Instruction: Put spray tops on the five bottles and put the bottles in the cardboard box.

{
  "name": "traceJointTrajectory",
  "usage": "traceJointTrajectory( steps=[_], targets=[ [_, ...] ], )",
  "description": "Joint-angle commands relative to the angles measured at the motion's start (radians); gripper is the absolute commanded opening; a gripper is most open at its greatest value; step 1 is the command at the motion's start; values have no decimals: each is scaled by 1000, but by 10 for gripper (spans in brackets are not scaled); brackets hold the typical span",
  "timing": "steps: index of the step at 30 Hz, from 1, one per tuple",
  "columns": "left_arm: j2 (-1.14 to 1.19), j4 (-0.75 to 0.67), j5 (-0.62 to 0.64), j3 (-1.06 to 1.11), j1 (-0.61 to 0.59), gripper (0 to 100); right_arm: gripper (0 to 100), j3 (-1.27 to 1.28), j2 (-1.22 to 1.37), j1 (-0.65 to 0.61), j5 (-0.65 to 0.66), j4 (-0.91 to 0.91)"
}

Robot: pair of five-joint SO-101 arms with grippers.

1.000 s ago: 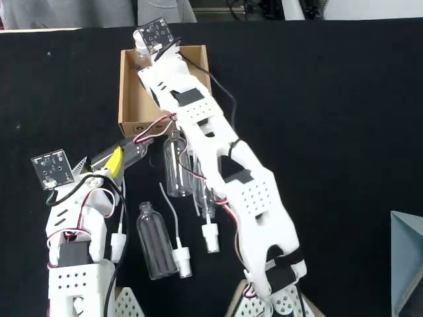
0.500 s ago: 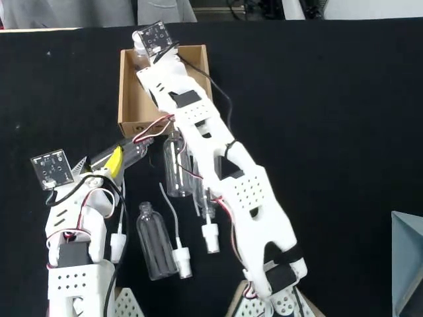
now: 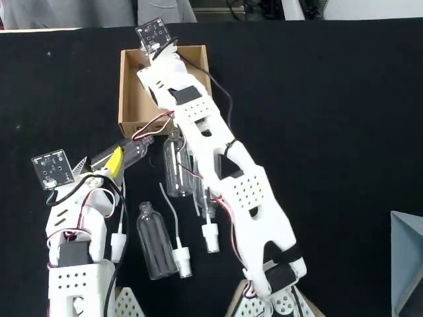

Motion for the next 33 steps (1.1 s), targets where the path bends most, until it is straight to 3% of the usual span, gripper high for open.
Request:
traceJointTrajectory(
  steps=[1,17,24,33],
  targets=[
    [-14,3,-6,25,-1,249,180,-76,-12,-23,5,2],
    [-14,3,-6,25,-1,249,181,-76,-18,-23,5,5],
    [-14,3,-8,25,-1,249,177,-143,-12,-23,5,132],
    [-14,3,-8,25,-1,249,177,-148,-10,-32,-3,127]
  ],
)
